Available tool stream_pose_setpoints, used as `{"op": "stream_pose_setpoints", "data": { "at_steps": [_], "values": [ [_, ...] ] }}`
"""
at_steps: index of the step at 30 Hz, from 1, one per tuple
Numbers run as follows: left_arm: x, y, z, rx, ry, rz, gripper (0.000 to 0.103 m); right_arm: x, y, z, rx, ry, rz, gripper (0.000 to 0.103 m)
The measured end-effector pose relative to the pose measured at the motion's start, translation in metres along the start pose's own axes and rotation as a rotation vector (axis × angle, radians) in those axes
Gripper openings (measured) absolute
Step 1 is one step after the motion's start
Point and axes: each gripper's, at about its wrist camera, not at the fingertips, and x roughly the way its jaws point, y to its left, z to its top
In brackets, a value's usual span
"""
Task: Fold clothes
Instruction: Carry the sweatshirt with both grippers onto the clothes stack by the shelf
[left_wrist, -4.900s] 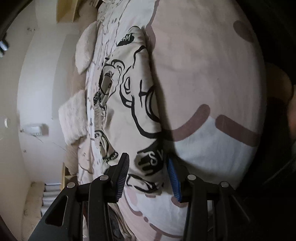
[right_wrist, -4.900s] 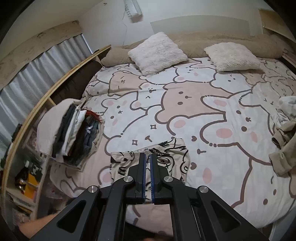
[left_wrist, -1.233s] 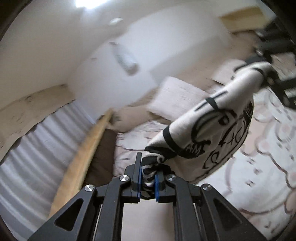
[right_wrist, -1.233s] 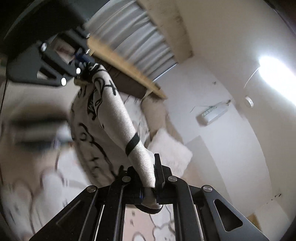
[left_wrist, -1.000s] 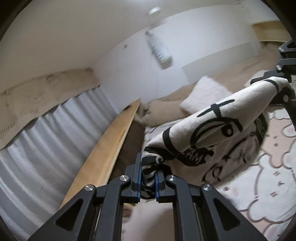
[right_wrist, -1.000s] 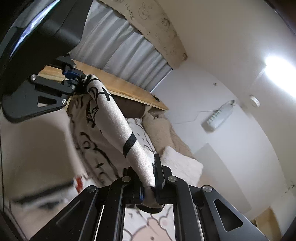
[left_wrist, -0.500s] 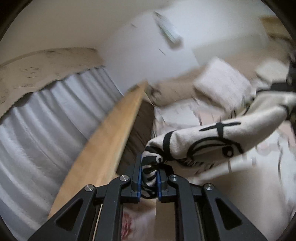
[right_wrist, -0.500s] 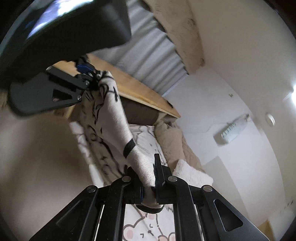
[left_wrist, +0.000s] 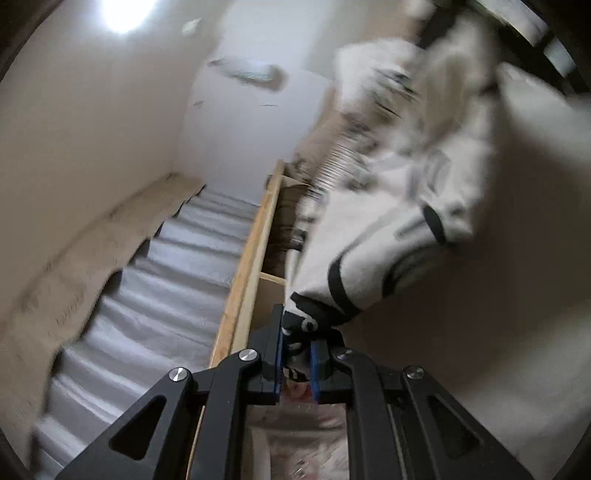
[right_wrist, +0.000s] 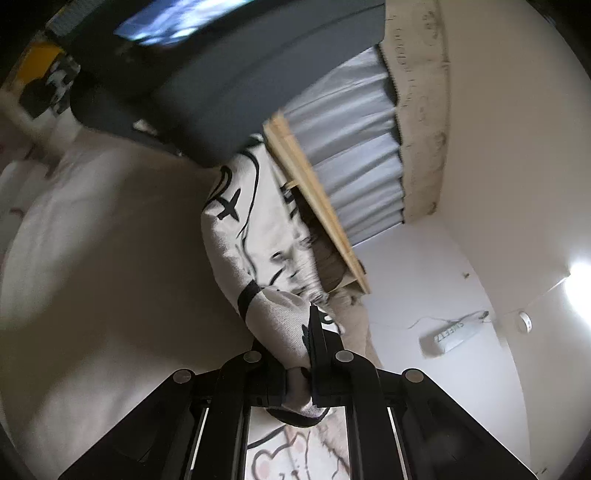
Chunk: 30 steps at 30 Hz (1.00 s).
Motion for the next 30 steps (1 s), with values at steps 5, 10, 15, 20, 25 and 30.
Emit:
{"op": "stream_pose_setpoints", "data": {
  "at_steps": [5, 10, 15, 20, 25, 30],
  "values": [
    [-0.007, -0.028, -0.024, 0.134, 0.002, 0.032, 0.012, -0.013, 0.027, -0.007, -0.025, 0.015, 0.034, 0.009],
    [-0.008, -0.023, -0.034, 0.095, 0.012, 0.04, 0.012, -0.023, 0.034, -0.009, 0.023, 0.047, 0.092, 0.009],
    [0.001, -0.031, -0.045, 0.115, 0.049, -0.004, 0.02, -0.031, 0.038, -0.018, 0.096, 0.062, 0.138, 0.014],
    [0.006, -0.005, -0.06, -0.07, 0.152, -0.068, 0.056, -0.047, 0.011, -0.039, 0.274, 0.029, 0.226, 0.078],
    [0.006, 0.039, -0.073, -0.351, 0.26, -0.171, 0.06, -0.065, -0.026, -0.076, 0.52, 0.004, 0.438, 0.078],
    [0.026, 0.069, -0.044, -0.643, 0.289, -0.292, 0.06, -0.068, -0.078, -0.108, 0.881, -0.108, 0.723, 0.078]
  ]
}}
